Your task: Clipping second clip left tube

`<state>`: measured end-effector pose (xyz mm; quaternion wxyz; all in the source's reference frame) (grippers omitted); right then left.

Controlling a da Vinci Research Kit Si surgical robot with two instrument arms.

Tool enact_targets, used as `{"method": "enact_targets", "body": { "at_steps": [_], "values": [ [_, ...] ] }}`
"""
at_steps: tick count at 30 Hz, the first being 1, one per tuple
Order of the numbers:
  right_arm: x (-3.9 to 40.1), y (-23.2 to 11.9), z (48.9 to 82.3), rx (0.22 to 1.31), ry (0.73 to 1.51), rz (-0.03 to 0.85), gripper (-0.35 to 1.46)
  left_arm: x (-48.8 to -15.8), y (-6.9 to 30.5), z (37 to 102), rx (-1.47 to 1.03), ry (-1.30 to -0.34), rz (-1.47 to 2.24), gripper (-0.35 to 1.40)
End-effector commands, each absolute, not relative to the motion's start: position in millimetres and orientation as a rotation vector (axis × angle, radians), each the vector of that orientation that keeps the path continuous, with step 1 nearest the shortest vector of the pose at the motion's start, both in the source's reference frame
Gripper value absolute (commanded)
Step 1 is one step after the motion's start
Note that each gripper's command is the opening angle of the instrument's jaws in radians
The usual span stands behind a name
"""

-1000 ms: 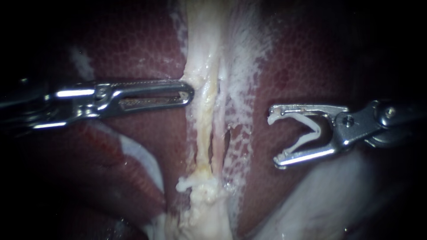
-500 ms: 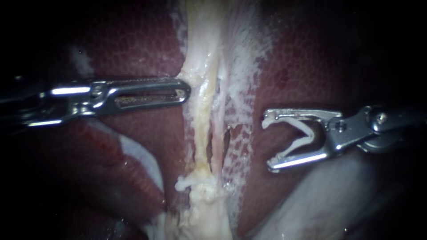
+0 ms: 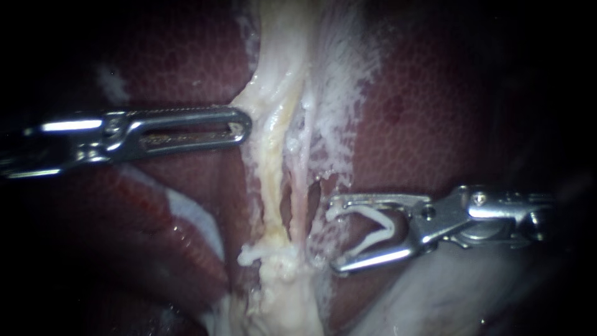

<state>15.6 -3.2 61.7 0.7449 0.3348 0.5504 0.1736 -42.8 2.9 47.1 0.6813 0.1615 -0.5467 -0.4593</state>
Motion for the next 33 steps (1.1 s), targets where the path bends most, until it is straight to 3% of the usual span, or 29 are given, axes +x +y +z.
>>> {"method": "enact_targets", "body": {
  "at_steps": [1,15,33],
  "values": [
    [15.9,-3.2,61.9,0.737,1.204,0.380,0.59,-42.8,2.8,47.2,0.362,-1.227,-1.030,-0.35],
    [18.0,-3.1,65.5,0.734,1.194,0.375,0.59,-42.6,2.5,47.0,0.362,-1.227,-1.028,-0.35],
    [21.5,-4.4,66.4,0.757,1.203,0.339,0.60,-42.7,2.2,47.2,0.360,-1.227,-1.027,-0.35]
  ]
}}
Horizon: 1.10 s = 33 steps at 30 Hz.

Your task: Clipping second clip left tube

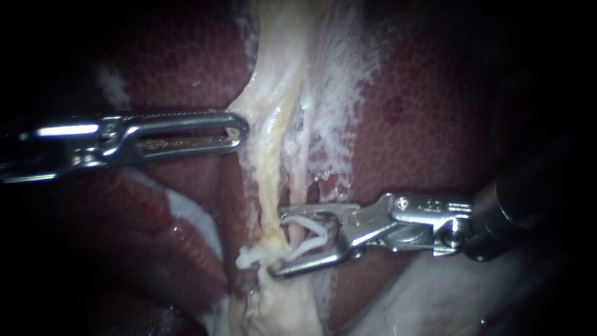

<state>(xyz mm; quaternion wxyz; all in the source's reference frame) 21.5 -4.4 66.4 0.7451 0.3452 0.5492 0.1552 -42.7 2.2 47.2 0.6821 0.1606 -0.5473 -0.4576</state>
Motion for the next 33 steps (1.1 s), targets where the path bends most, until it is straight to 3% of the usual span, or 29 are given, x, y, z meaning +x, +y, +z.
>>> {"method": "enact_targets", "body": {
  "at_steps": [1,13,21,33],
  "values": [
    [21.5,-4.4,66.2,0.760,1.203,0.337,0.60,-42.7,2.2,47.3,0.360,-1.228,-1.026,-0.35],
    [23.6,-4.4,64.5,0.808,1.210,0.307,0.58,-42.8,2.2,48.4,0.357,-1.228,-1.024,-0.35],
    [25.3,-4.6,65.1,0.821,1.214,0.285,0.56,-42.8,2.1,48.4,0.356,-1.228,-1.024,-0.35],
    [26.0,-4.9,66.5,0.853,1.193,0.328,0.54,-42.9,2.0,48.5,0.355,-1.228,-1.024,-0.35]
  ]
}}
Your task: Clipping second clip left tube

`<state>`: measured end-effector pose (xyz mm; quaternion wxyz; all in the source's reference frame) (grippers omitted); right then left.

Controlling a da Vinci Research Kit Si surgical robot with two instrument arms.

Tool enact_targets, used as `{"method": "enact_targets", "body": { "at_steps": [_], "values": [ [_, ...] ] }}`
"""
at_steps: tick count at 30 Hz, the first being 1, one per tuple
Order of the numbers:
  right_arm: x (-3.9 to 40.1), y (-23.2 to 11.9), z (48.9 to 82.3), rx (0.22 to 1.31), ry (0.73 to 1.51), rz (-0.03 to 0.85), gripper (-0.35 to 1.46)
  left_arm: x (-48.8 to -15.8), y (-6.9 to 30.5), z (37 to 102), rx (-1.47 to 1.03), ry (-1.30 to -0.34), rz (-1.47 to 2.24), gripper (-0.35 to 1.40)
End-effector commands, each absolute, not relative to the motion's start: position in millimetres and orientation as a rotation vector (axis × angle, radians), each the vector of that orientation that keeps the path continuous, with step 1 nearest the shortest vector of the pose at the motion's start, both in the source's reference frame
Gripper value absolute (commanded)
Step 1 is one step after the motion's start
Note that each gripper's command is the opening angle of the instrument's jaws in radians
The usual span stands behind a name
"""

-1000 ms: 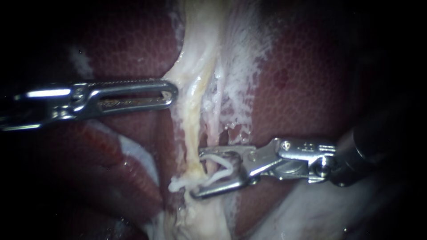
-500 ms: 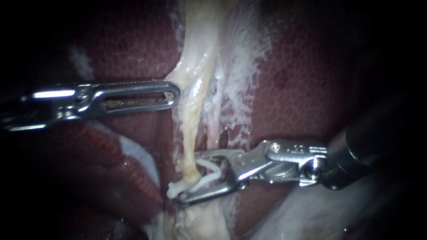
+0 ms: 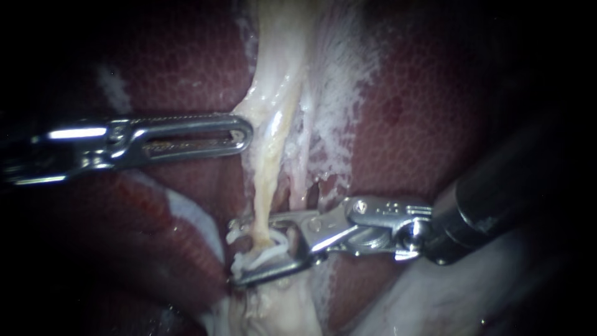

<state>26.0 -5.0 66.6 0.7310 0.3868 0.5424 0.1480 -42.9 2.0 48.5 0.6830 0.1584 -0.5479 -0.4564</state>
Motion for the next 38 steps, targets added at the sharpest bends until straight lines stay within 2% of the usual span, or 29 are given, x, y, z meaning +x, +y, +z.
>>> {"method": "enact_targets", "body": {
  "at_steps": [1,7,8,11,13,15,38],
  "values": [
    [26.0,-4.9,66.6,0.857,1.191,0.333,0.53,-42.9,2.0,48.5,0.355,-1.228,-1.024,-0.35],
    [26.0,-5.2,67.0,0.900,1.138,0.387,0.40,-42.9,2.0,48.6,0.355,-1.228,-1.023,-0.35],
    [25.9,-5.2,67.2,0.905,1.122,0.394,0.33,-42.9,2.0,48.6,0.355,-1.228,-1.023,-0.35],
    [25.7,-5.0,67.6,0.934,1.068,0.428,-0.06,-42.9,2.0,48.6,0.354,-1.228,-1.023,-0.35],
    [25.4,-4.8,67.9,0.936,1.064,0.442,-0.30,-42.9,2.0,48.6,0.354,-1.228,-1.023,-0.35],
    [25.4,-4.6,68.1,0.936,1.062,0.449,-0.35,-42.9,2.0,48.6,0.354,-1.228,-1.023,-0.35],
    [25.5,-4.8,68.3,0.946,1.052,0.469,-0.35,-43.0,1.9,49.0,0.354,-1.229,-1.022,-0.35]
  ]
}}
